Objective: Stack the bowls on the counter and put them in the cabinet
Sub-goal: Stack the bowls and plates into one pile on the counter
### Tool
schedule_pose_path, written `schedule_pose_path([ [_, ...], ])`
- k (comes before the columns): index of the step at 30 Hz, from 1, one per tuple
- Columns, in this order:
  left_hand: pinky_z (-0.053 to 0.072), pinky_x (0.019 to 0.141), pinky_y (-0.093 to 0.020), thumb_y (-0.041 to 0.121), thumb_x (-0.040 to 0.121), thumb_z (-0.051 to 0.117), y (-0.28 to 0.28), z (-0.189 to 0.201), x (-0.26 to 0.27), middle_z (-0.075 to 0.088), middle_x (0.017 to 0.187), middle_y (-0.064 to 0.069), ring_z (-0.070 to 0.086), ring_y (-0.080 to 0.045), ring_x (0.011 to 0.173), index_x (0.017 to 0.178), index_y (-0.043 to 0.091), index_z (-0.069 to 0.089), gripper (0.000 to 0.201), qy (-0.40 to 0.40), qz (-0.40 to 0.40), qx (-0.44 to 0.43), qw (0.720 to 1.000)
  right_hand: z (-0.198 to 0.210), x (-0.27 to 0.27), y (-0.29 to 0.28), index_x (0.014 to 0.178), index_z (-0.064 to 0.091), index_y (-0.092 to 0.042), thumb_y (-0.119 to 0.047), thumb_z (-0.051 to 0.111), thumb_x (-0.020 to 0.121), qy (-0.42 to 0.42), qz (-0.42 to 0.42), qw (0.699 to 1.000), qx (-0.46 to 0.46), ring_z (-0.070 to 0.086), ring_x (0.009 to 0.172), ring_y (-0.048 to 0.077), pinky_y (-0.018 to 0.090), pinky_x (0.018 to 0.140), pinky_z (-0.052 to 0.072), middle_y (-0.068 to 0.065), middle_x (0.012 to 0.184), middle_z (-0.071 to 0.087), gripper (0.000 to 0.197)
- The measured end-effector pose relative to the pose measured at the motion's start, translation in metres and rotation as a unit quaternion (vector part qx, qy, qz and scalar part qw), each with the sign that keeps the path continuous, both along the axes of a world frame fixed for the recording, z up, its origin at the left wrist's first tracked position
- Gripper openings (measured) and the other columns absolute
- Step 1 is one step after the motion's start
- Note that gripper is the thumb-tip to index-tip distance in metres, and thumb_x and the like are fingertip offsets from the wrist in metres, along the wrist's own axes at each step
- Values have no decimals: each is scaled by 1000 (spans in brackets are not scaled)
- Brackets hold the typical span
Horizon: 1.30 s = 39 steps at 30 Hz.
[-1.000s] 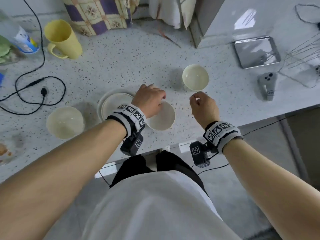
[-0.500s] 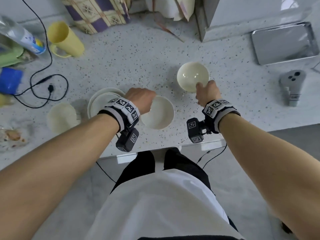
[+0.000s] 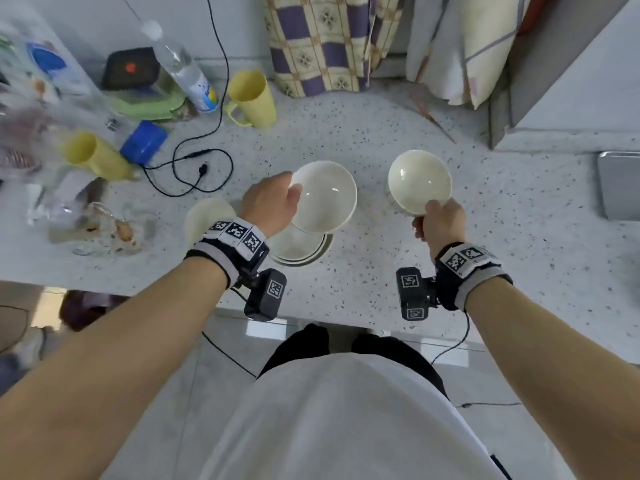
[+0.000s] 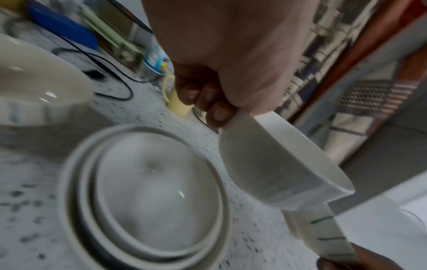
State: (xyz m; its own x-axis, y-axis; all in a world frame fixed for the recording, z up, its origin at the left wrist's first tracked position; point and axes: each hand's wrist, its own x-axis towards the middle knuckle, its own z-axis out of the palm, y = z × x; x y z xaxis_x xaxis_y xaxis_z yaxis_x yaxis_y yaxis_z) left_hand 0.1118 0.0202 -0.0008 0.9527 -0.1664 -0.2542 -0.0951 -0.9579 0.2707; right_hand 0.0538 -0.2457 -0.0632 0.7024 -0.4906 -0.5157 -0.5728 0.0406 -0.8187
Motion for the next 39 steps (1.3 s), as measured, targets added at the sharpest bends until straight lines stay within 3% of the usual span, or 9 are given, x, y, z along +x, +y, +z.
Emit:
schedule_pose_path([
  [3,43,73,-39,30,104,34,40,-5,0,65,100,-19,58,-36,88,102,5,51,31,21,14,26,999,22,16,35,121,53,1,-7,35,87,-37,45,998,6,44,46,17,21,38,34,8,60,54,39],
  [9,44,74,-39,30,106,32,68,-33,-15,66,111,-20,63,-40,98,133,7,48,38,48,-7,39,998,50,22,84,117,53,-10,-7,35,89,-69,115,991,18,47,52,14,24,43,37,7,67,54,32],
  [19,41,61,-33,20,103,37,53,-59,-15,68,90,-11,67,-32,79,131,7,46,32,41,-34,73,996,57,8,106,119,56,-11,-14,42,94,-57,214,971,-89,53,74,14,28,58,49,-4,88,57,29],
  [25,39,59,-32,29,104,31,59,-53,-21,59,76,-5,55,-29,65,130,9,47,37,29,-15,21,999,53,4,119,123,50,-14,-17,41,96,-31,274,953,-123,58,66,13,20,46,45,-2,91,58,28],
  [29,44,75,-36,25,101,36,78,-51,-27,72,95,-10,66,-36,81,132,15,49,35,-3,39,-77,996,47,7,130,131,45,-17,-22,41,96,-10,314,930,-190,63,79,23,41,69,55,1,96,60,36],
  [31,49,88,-43,22,98,43,87,-50,-31,70,109,-9,65,-34,94,133,16,50,37,3,53,-156,986,45,9,134,131,44,-15,-24,42,96,-2,329,914,-239,60,81,27,39,71,51,5,94,60,36],
  [33,45,100,-41,17,92,56,91,-42,-37,64,119,-11,60,-33,108,135,13,50,43,27,7,-228,973,42,10,137,128,46,-12,-26,43,96,5,328,909,-258,58,78,27,35,67,45,5,88,60,34],
  [35,32,106,-35,13,85,68,90,-36,-44,55,132,-16,48,-35,125,143,10,41,64,65,-54,-235,968,40,11,141,125,47,-12,-29,45,97,16,324,907,-269,60,79,26,34,66,44,5,86,61,33],
  [39,25,116,-49,36,70,85,90,-41,-47,37,150,-5,26,-28,142,153,23,21,106,108,-42,-209,971,37,13,147,118,50,-11,-32,47,97,33,329,897,-293,63,84,28,40,75,53,4,89,62,30],
])
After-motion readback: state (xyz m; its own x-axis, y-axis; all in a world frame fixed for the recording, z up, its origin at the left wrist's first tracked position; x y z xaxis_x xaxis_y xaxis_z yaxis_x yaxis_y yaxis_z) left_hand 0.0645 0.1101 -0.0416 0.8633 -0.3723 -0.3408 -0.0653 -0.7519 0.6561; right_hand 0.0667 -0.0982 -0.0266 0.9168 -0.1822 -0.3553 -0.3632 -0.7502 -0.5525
